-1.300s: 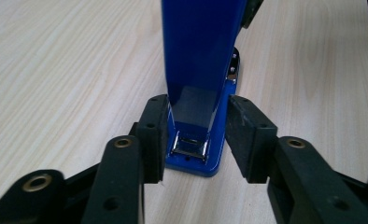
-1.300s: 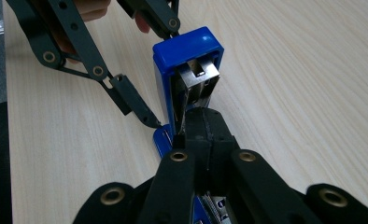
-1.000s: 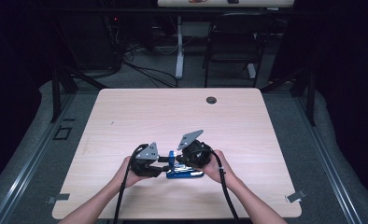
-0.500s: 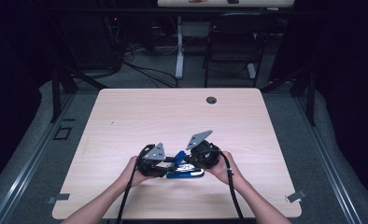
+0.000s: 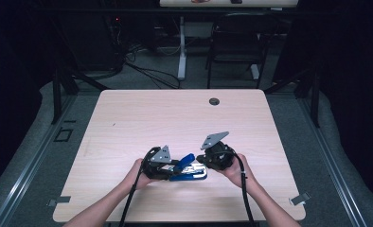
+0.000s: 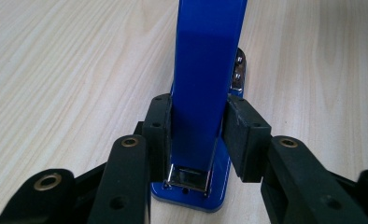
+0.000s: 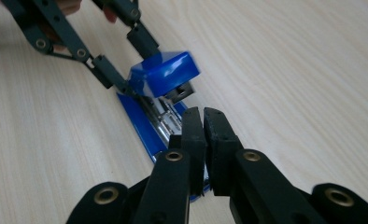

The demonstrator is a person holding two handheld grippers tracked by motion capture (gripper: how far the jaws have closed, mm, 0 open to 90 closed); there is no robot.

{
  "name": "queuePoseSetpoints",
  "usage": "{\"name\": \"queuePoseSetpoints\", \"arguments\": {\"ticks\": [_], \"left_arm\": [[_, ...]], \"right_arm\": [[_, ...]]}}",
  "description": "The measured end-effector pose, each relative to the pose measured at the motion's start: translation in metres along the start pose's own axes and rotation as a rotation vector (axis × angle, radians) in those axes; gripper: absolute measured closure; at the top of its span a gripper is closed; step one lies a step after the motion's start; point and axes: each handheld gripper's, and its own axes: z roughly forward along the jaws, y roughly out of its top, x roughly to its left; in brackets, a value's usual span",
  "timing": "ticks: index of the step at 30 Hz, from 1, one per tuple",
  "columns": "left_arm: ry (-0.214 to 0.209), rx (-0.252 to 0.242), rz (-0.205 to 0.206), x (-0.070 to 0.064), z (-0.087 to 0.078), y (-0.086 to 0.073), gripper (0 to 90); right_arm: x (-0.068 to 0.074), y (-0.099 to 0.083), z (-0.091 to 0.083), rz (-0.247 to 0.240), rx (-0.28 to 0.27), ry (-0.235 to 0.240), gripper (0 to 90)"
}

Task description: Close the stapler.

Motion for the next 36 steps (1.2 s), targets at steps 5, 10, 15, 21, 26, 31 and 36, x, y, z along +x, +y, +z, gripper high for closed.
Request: {"name": "queuePoseSetpoints", "arguments": {"ticks": [5, 10, 15, 21, 26, 31, 36], "left_arm": [[-0.001, 0.004, 0.004, 0.000, 0.001, 0.000, 64.0], [0.004, 0.002, 0.000, -0.001, 0.002, 0.000, 64.0], [-0.001, 0.005, 0.001, 0.000, 0.004, 0.000, 63.8], [0.017, 0.024, 0.023, -0.004, 0.008, 0.002, 63.1], [0.000, 0.031, 0.004, 0.001, 0.005, -0.001, 58.7], [0.008, 0.013, -0.050, 0.009, -0.002, -0.002, 40.2], [0.022, 0.002, -0.083, 0.017, -0.009, -0.005, 23.9]], "right_arm": [[-0.004, 0.005, -0.013, 0.039, -0.049, -0.027, 87.6], [0.008, 0.018, -0.017, 0.026, -0.079, -0.036, 88.0], [0.017, 0.027, -0.017, 0.018, -0.101, -0.026, 90.0], [0.017, 0.023, -0.002, 0.010, -0.014, -0.030, 90.0], [0.016, 0.013, 0.008, 0.016, 0.042, -0.032, 90.0], [0.012, 0.004, 0.020, 0.025, 0.094, -0.036, 90.0], [0.008, 0.002, 0.023, 0.032, 0.110, -0.035, 90.0]]}}
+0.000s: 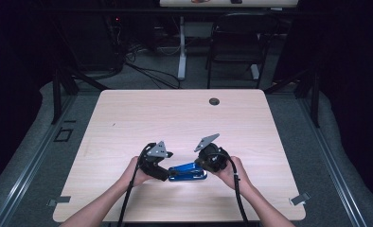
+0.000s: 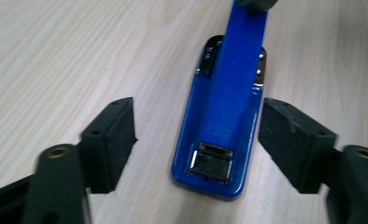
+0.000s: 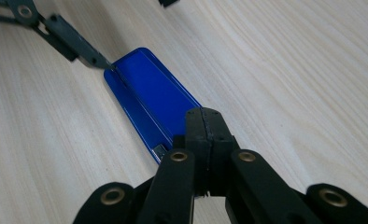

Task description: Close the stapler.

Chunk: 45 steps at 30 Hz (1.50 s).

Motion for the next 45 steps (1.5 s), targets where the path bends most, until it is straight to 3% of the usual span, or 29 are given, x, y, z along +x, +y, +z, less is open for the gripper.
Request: {"name": "queuePoseSetpoints", "arguments": {"ticks": [4, 8, 10, 21, 32, 38, 45], "left_arm": [[0.034, 0.002, -0.036, 0.007, -0.005, -0.002, 15.6], [0.048, -0.006, -0.066, 0.012, -0.008, -0.005, 14.3], [0.076, -0.012, -0.087, 0.015, -0.011, -0.005, 11.9], [0.142, -0.049, -0.145, 0.024, -0.020, -0.008, 4.4], [0.142, -0.040, -0.146, 0.024, -0.020, -0.007, 4.1], [0.143, -0.043, -0.142, 0.023, -0.021, -0.006, 4.0], [0.152, -0.059, -0.145, 0.021, -0.027, -0.004, 3.6]], "right_arm": [[-0.003, -0.001, -0.002, 0.013, 0.010, 0.010, 90.0], [-0.006, -0.003, -0.003, 0.032, 0.023, 0.019, 90.0], [-0.006, -0.004, -0.001, 0.034, 0.053, 0.014, 90.0], [-0.007, -0.006, 0.002, 0.049, 0.058, 0.014, 90.0], [-0.008, -0.009, 0.005, 0.068, 0.054, 0.019, 90.0], [-0.009, -0.010, 0.006, 0.074, 0.024, 0.016, 90.0], [-0.013, -0.009, -0.009, 0.097, -0.046, -0.017, 75.0]]}}
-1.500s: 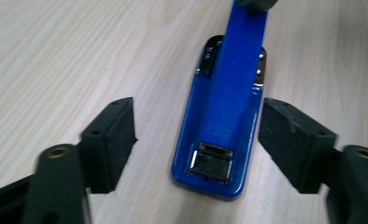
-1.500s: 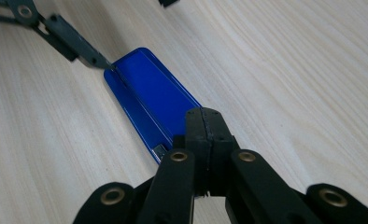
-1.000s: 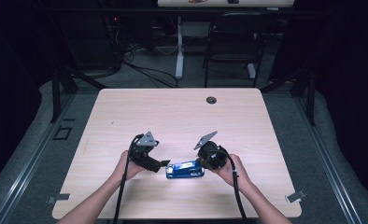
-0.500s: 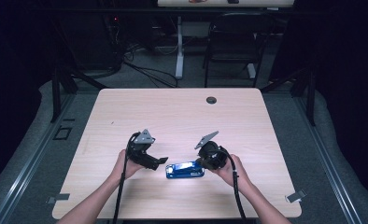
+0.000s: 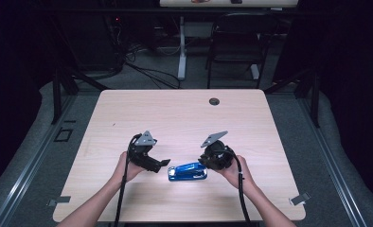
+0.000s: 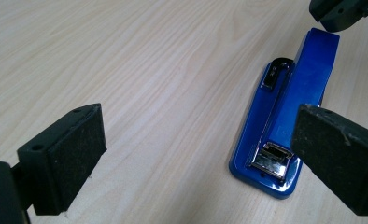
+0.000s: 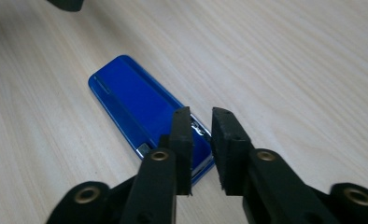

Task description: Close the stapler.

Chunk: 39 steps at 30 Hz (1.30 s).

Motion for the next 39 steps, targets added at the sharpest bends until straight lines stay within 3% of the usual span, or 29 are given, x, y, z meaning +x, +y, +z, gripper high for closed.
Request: {"name": "queuePoseSetpoints", "arguments": {"ticks": [6, 12, 19, 23, 29, 32, 35, 39], "left_arm": [[0.024, -0.009, -0.021, 0.000, -0.013, 0.000, 3.1], [0.065, -0.034, -0.046, 0.007, -0.033, -0.004, 3.9], [0.119, -0.030, -0.105, 0.016, -0.048, -0.010, 3.8], [0.143, 0.003, -0.121, 0.016, -0.049, -0.013, 3.0], [0.134, 0.006, -0.125, 0.014, -0.054, -0.018, 2.7], [0.155, 0.016, -0.121, 0.013, -0.058, -0.024, 2.7], [0.139, 0.037, -0.135, 0.016, -0.061, -0.031, 1.8], [0.152, 0.089, -0.155, 0.022, -0.062, -0.041, 0.5]], "right_arm": [[-0.009, -0.005, -0.013, 0.051, -0.020, -0.050, 43.6], [-0.020, -0.011, -0.032, 0.090, -0.062, -0.073, 23.5], [-0.032, -0.029, -0.058, 0.153, -0.114, -0.129, 15.3], [-0.040, -0.043, -0.070, 0.192, -0.126, -0.159, 14.6], [-0.050, -0.061, -0.077, 0.244, -0.098, -0.187, 13.9], [-0.056, -0.075, -0.079, 0.275, -0.071, -0.184, 11.6], [-0.059, -0.085, -0.079, 0.291, -0.041, -0.185, 9.6], [-0.064, -0.103, -0.075, 0.323, 0.025, -0.190, 3.6]]}}
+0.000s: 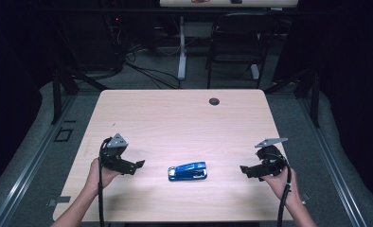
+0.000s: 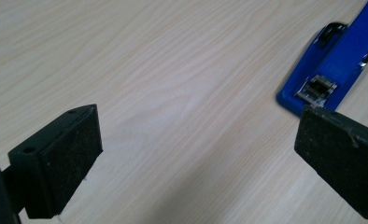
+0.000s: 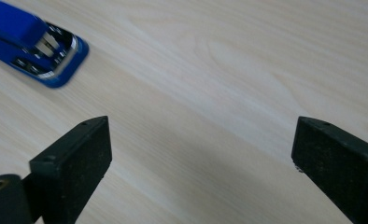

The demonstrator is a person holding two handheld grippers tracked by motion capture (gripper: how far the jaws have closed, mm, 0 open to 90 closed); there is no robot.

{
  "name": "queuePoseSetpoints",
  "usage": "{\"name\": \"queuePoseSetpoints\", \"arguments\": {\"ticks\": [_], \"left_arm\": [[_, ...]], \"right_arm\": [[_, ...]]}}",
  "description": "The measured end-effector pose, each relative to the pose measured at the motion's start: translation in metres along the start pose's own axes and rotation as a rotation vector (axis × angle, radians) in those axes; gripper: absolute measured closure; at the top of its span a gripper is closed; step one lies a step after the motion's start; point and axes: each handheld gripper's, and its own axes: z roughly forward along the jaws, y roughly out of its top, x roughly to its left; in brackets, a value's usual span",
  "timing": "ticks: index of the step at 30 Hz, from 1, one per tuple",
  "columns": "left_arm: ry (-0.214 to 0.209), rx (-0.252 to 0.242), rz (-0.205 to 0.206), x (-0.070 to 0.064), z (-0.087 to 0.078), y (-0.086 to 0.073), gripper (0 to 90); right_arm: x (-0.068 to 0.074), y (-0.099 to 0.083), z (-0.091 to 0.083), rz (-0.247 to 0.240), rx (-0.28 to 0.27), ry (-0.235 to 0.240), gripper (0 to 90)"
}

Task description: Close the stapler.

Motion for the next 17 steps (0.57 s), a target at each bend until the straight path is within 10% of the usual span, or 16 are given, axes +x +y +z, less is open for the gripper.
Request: {"name": "queuePoseSetpoints", "arguments": {"ticks": [17], "left_arm": [[0.031, 0.113, -0.056, 0.029, 0.028, -0.015, 0.2]], "right_arm": [[-0.023, -0.024, 0.030, 0.051, 0.117, -0.100, 0.0]]}}
